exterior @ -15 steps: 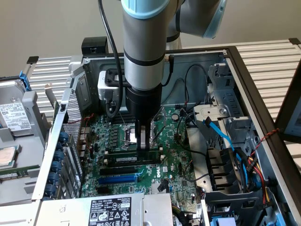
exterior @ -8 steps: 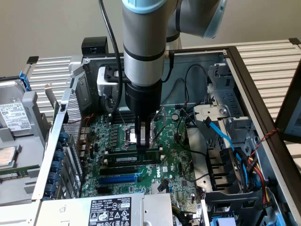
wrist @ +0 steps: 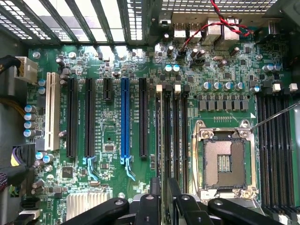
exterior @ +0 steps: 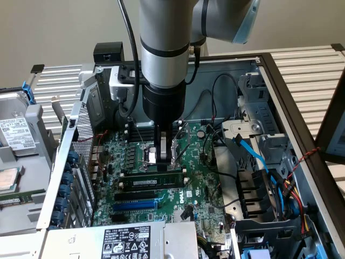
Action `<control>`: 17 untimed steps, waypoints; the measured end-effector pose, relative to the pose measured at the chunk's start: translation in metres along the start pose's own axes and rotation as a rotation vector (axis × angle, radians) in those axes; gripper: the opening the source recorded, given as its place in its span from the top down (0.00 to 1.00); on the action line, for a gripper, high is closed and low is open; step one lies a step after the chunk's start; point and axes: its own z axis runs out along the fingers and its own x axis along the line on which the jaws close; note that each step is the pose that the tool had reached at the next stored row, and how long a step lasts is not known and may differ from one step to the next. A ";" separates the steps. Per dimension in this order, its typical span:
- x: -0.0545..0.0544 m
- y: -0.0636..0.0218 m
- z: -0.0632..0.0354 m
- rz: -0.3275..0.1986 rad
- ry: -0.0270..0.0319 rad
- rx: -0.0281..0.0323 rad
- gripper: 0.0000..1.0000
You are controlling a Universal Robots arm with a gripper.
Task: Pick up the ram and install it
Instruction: 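Press down the ram until it locks into place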
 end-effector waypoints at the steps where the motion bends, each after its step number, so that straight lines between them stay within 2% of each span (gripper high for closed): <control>1: 0.000 0.0000 0.0000 0.000 0.0000 0.0000 0.79; 9: 0.000 0.0000 0.0000 0.000 0.0000 0.0000 0.79; 11: 0.000 0.0000 0.0000 0.000 0.0000 0.0000 0.81; 12: 0.000 0.0000 0.0000 0.000 0.0000 0.0000 0.88; 17: -0.001 -0.0004 -0.0001 -0.003 0.0009 -0.0002 0.88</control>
